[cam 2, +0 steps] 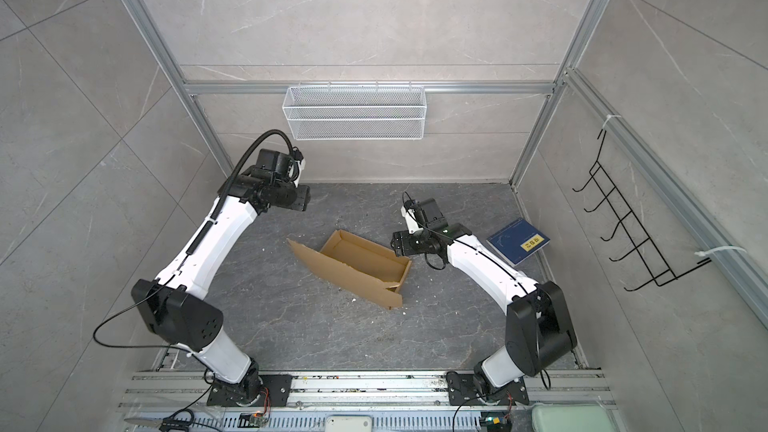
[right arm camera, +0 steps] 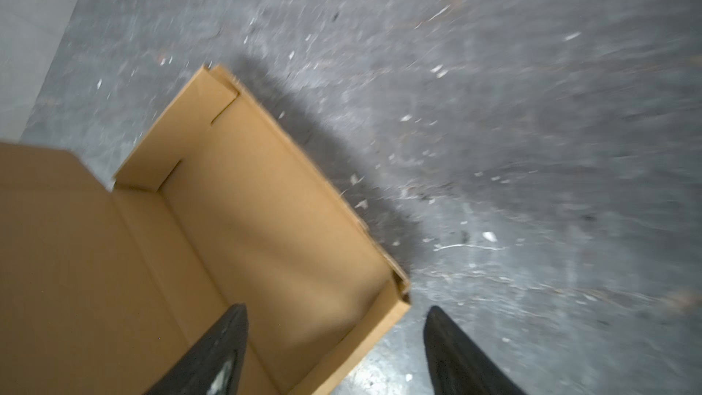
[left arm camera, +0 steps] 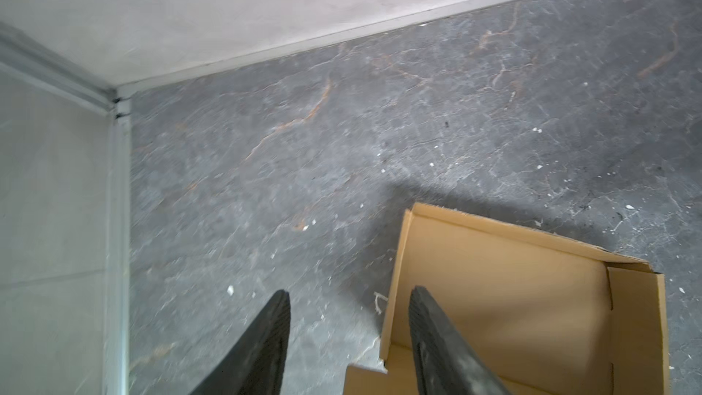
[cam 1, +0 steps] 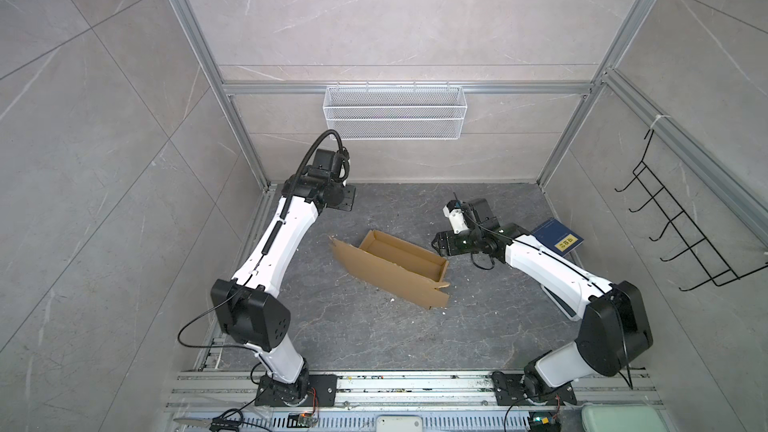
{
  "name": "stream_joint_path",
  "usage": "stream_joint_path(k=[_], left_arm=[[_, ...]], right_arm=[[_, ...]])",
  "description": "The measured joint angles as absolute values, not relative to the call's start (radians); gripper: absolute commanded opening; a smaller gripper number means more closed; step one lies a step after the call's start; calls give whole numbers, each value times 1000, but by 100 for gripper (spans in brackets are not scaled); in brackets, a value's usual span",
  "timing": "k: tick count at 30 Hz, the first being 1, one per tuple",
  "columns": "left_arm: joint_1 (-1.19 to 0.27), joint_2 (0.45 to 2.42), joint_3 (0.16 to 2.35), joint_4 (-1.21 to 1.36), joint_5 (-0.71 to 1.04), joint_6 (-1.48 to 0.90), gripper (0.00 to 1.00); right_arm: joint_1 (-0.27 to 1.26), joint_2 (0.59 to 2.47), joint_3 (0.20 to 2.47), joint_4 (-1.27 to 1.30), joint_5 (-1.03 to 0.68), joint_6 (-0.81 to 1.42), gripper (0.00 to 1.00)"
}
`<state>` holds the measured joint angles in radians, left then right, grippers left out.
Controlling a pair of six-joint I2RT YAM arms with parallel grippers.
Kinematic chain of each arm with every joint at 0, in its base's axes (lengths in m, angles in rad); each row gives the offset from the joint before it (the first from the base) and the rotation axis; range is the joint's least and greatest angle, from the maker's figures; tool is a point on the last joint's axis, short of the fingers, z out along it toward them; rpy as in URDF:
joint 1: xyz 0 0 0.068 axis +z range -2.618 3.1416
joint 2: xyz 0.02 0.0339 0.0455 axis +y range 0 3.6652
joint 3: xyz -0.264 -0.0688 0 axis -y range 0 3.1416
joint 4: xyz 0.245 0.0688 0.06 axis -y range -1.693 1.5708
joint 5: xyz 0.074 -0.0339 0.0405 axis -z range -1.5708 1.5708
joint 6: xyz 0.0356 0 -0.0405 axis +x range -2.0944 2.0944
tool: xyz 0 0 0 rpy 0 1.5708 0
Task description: Fold the paper box
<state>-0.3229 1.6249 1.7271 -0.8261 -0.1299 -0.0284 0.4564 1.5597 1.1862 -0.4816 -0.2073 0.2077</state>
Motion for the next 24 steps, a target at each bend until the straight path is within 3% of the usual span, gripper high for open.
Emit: stream_joint_path(k=[11,24], left_arm=[[-227,1312,1327,-642,-44,-162,56],[-162,1214,1233,-614,44,-221,55]], right_arm=[[525,1710,1301,-628,-196,65,80],[526,1902,1478,-667,-109,1,76]])
